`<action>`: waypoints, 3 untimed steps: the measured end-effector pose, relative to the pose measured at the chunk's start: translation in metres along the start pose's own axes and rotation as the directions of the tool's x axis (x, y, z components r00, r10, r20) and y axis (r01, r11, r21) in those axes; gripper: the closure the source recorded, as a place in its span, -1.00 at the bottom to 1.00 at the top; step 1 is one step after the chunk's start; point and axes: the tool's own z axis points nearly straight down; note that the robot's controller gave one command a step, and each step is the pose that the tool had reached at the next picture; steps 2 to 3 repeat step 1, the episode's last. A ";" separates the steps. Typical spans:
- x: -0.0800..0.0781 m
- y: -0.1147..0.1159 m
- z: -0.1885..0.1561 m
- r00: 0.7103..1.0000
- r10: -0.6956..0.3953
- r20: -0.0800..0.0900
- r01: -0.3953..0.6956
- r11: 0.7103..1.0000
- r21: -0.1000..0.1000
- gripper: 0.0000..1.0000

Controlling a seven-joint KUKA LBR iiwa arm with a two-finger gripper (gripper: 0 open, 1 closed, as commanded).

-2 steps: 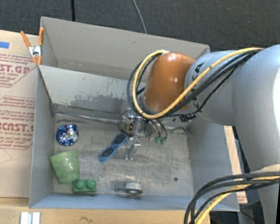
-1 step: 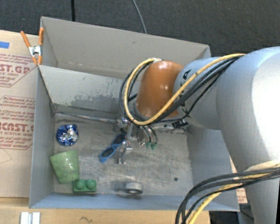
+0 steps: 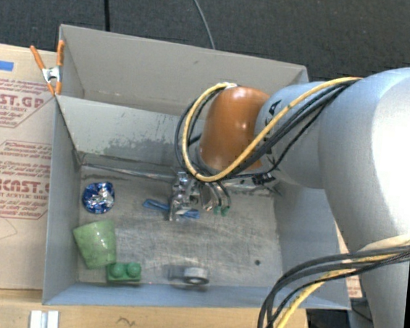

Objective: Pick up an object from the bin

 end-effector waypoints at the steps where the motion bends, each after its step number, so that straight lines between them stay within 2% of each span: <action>1: 0.013 -0.009 -0.147 0.997 -0.076 -0.008 0.076 0.997 0.002 1.00; 3: 0.013 -0.009 -0.147 0.997 -0.076 -0.008 0.076 0.997 0.002 1.00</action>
Offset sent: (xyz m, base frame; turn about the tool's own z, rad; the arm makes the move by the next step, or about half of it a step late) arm -0.0168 -0.0112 0.1418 -0.0755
